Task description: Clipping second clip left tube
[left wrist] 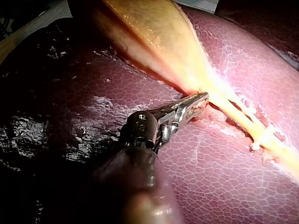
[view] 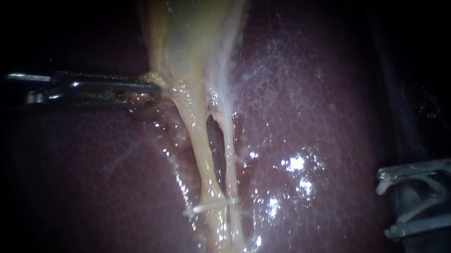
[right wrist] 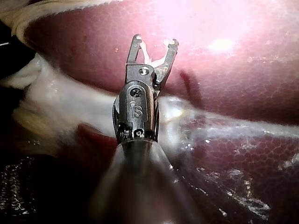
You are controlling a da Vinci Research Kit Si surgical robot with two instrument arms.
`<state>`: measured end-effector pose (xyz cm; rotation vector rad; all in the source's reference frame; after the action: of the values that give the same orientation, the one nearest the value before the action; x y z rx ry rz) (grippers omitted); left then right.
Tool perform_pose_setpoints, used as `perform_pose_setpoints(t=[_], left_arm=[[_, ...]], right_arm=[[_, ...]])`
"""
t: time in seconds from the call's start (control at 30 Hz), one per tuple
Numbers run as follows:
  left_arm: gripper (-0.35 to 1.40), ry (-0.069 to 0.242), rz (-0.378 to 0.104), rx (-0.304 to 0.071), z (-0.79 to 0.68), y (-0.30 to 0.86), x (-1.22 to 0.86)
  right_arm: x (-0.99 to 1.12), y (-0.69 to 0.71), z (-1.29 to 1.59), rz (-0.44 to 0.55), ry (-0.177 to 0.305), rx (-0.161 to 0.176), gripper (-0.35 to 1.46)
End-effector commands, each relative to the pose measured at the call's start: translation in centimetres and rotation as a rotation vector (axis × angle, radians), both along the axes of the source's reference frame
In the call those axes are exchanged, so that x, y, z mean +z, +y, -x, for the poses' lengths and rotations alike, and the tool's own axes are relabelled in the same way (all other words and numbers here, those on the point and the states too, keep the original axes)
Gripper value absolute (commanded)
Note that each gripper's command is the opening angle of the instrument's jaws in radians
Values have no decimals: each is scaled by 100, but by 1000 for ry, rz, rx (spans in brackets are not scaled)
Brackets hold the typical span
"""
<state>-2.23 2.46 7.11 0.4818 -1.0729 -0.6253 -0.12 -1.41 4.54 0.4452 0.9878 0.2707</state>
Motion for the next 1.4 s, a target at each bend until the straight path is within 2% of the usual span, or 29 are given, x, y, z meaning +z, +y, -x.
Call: perform_pose_setpoints(t=[0.03, 0.17, 0.27, 0.43, 0.57, 1.03, 1.2, 1.27, 1.4], left_arm=[[-35, -1, 0, 1, -1, 0, -1], [-35, -6, -5, 6, -9, 4, -7], [-35, -3, -11, 5, -24, 14, -20], [-35, -13, -16, -41, -52, 38, -47], [-35, -17, -6, -56, -64, 47, -57], [-35, -15, -4, -58, -64, 45, -56], [-35, -14, -3, -59, -64, 44, -55], [-35, -14, -3, -59, -63, 43, -55], [-35, -13, -2, -60, -62, 42, -54]], right_arm=[[0, 0, 0, 0, 0, 0, 50], [0, 0, 0, 0, 0, 0, 50], [0, 0, 0, 0, 0, 0, 50], [0, 0, 0, -2, 1, -2, 50], [0, 0, 0, -2, 1, -2, 50], [-4, 4, -10, -33, 26, -22, 50], [-9, 12, -23, -69, 35, -29, 50], [-12, 18, -30, -96, 33, -17, 50], [-14, 27, -50, -128, 34, -13, 50]])
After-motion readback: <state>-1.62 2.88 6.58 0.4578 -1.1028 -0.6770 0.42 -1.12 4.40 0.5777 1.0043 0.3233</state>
